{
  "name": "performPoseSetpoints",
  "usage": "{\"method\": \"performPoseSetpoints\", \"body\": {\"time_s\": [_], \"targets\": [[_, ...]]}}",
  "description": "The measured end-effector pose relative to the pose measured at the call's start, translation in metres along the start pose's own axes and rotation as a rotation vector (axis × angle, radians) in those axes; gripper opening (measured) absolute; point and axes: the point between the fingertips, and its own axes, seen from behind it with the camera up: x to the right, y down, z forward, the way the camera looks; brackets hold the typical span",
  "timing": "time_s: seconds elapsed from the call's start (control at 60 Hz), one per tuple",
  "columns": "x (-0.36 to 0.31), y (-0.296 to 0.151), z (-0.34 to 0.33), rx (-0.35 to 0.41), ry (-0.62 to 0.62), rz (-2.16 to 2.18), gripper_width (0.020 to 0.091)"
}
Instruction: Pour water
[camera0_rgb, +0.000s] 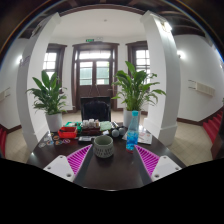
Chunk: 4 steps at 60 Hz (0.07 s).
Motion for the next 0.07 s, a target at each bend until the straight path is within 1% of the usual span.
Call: {"method": "performPoseSetpoints", "body": {"time_s": [0.067], "targets": [[-0.0017,0.0034,-0.0013,0.002,-0.006,0.001,0.083]]}}
